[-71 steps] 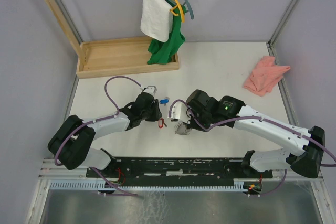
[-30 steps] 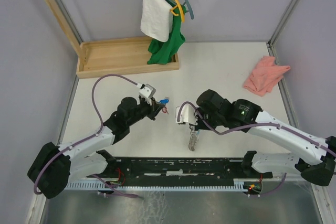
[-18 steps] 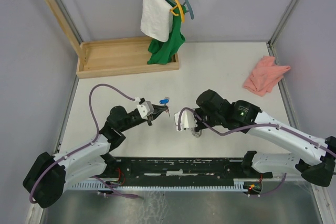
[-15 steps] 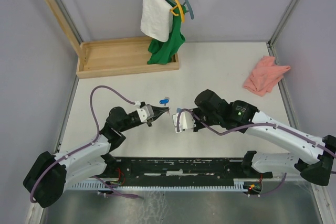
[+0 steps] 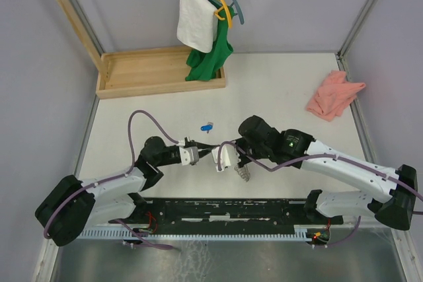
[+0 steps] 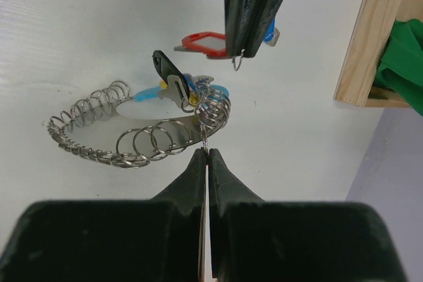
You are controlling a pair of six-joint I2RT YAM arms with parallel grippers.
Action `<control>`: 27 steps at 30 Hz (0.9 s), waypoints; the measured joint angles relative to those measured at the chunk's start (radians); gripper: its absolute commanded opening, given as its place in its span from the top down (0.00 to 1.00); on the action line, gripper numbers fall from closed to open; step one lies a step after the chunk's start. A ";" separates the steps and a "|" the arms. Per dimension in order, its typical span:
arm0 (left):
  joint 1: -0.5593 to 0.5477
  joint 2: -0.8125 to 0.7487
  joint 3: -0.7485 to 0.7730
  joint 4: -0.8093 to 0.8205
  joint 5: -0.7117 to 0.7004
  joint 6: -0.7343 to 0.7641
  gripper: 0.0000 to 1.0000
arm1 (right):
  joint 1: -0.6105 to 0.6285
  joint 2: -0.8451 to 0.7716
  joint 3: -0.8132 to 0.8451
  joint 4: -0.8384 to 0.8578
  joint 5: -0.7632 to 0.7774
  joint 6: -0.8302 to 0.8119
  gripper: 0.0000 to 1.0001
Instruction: Put the keys on the keyring
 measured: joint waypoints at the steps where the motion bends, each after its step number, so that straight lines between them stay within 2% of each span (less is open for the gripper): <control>1: -0.011 0.009 -0.001 0.008 0.000 0.006 0.97 | 0.002 0.000 -0.004 0.010 0.000 0.000 0.99; 10: -0.091 0.026 -0.010 0.033 -0.018 0.063 0.97 | 0.014 0.000 -0.048 0.100 0.005 0.003 0.99; 27: -0.116 0.037 -0.010 0.031 -0.072 0.124 0.97 | 0.026 -0.032 -0.098 0.146 -0.020 0.000 0.99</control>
